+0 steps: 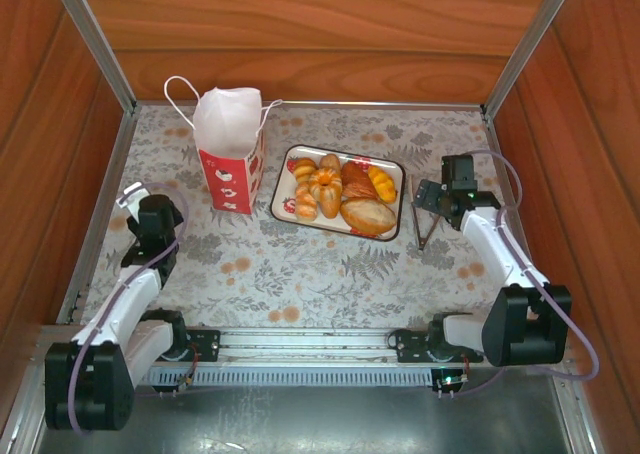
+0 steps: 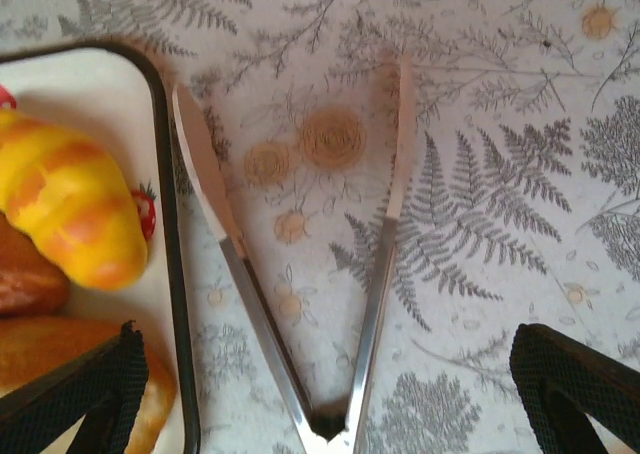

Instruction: Take the fake bread out of the paper bag

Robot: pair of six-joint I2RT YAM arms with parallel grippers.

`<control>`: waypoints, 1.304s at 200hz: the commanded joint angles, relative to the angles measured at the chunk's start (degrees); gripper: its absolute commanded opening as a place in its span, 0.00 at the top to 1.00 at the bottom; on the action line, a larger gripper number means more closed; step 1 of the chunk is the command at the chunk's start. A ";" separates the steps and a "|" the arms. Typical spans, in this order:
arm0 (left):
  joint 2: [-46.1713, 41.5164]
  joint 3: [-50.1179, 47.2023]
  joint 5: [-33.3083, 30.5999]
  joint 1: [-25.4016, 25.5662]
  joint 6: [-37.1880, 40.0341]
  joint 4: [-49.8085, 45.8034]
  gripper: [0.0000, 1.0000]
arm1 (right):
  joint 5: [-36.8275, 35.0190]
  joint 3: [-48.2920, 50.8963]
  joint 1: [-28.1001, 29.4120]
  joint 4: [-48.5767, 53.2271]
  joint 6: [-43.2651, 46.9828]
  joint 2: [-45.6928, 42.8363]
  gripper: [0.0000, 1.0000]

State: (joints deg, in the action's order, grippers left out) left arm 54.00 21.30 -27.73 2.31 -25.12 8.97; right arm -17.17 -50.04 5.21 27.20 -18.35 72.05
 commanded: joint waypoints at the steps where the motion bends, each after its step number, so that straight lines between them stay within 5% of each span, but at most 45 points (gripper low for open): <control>1: 4.00 -2.33 1.33 -0.38 8.12 14.90 0.38 | -2.68 3.47 -0.29 -13.12 3.62 0.25 0.00; 89: 27.32 -3.39 12.28 -1.35 21.42 41.27 0.30 | 0.37 22.04 -0.31 -46.66 12.47 -3.60 0.00; 116: 36.50 -3.41 16.52 -1.87 23.05 51.42 0.28 | 0.23 24.02 -0.39 -50.08 12.83 -2.45 0.00; 181: 36.20 -1.49 21.89 -4.06 22.20 47.04 0.25 | 1.57 24.47 -1.04 -58.81 11.51 4.97 0.00; 206: 36.75 0.09 29.81 -4.20 25.43 45.10 0.23 | 3.71 22.43 -1.17 -58.18 14.01 7.06 0.00; 261: 36.62 1.33 26.14 -4.37 23.76 42.45 0.22 | 10.42 26.14 -3.98 -75.29 15.79 16.12 0.00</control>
State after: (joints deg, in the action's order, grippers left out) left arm 90.35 21.21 -0.71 -1.56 -1.17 53.12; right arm -9.72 -25.34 2.55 -40.34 -3.42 85.73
